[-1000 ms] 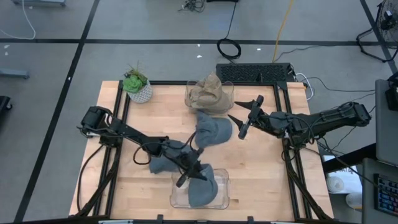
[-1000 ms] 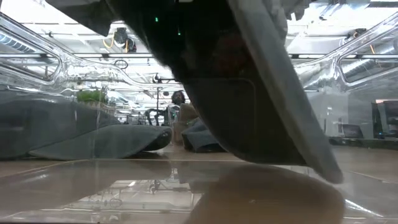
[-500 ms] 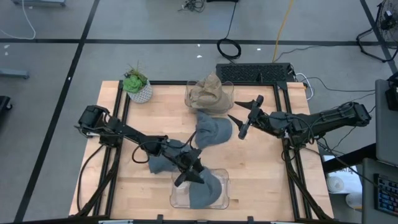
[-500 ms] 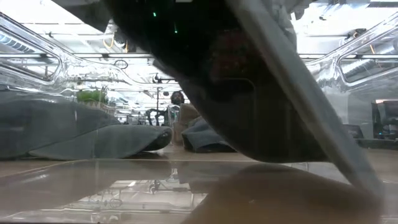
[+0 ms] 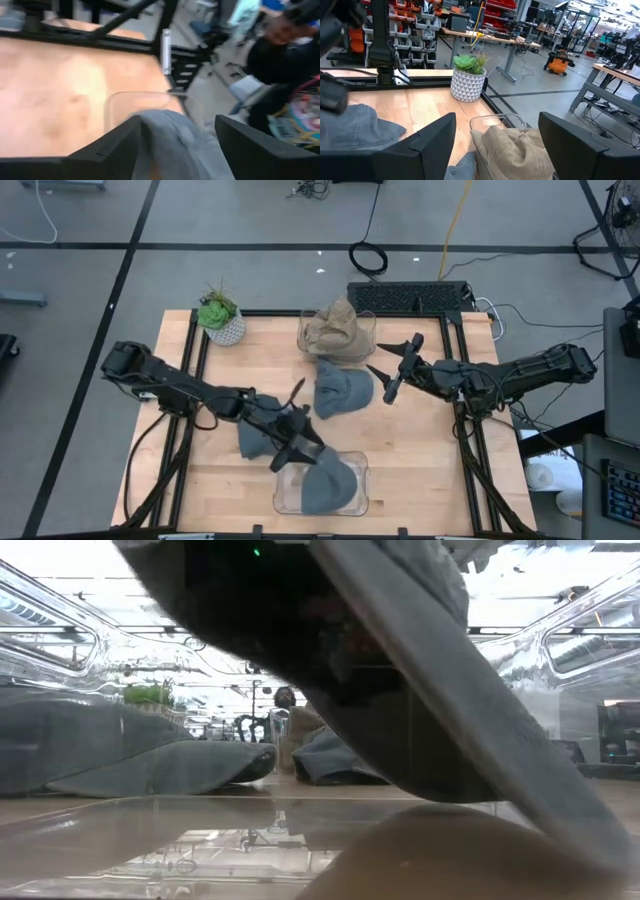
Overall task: Pick & Place hat
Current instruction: Put the top right blue cap into the bottom transparent bin
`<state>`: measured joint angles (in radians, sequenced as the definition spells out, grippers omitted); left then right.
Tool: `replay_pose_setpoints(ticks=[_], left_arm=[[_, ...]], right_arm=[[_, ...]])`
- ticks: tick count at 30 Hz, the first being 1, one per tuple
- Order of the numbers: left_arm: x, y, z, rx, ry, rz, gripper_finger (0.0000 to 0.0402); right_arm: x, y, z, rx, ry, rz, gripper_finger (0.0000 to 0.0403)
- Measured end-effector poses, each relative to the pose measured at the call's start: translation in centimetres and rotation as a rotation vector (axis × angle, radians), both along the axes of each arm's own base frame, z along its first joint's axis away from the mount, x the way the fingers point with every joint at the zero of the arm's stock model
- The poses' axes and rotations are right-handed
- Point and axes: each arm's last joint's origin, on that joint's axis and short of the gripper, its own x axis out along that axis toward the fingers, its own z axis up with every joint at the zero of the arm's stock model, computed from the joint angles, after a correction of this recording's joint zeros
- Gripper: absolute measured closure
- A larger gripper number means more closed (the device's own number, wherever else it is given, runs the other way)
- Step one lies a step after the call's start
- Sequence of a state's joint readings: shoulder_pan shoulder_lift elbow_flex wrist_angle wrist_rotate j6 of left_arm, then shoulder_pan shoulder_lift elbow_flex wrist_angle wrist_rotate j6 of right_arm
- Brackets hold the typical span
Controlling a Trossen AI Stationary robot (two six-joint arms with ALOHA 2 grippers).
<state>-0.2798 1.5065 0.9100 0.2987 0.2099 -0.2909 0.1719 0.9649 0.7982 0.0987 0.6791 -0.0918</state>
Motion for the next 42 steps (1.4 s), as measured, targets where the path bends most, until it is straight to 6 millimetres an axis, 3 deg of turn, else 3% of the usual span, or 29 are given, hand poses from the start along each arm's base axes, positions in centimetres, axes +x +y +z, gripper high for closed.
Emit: replay_pose_setpoints(ticks=[8, 15, 18, 24, 33, 38, 42], left_arm=[[-1.6, 0.8, 2.5, 0.067, -0.062, 0.100, 0.0135], [-1.9, 0.8, 3.0, 0.130, -0.119, 0.101, 0.0145], [-1.7, 0.5, 3.1, 0.182, -0.063, 0.093, 0.0195], [0.1, -0.9, 5.6, 0.313, 0.014, 0.001, 0.0380], [5.2, -3.7, 3.2, 0.398, 0.086, -0.191, 0.0397], [7.2, -3.3, 0.5, 0.367, 0.227, -0.155, 0.0397], [7.3, -2.5, -1.3, 0.312, 0.393, -0.100, 0.0398]], right_arm=[[0.0, 0.0, -0.1, -0.001, 0.006, 0.000, 0.0131], [0.0, 0.0, -0.1, -0.002, 0.008, 0.000, 0.0131], [0.0, 0.0, -0.1, -0.003, 0.008, 0.000, 0.0131], [0.0, 0.0, -0.1, -0.003, 0.008, -0.001, 0.0131], [0.0, 0.0, -0.1, -0.004, 0.008, -0.005, 0.0131], [0.0, -0.1, -0.1, -0.001, 0.007, -0.006, 0.0131], [0.0, -0.1, -0.1, -0.001, 0.008, -0.006, 0.0131]])
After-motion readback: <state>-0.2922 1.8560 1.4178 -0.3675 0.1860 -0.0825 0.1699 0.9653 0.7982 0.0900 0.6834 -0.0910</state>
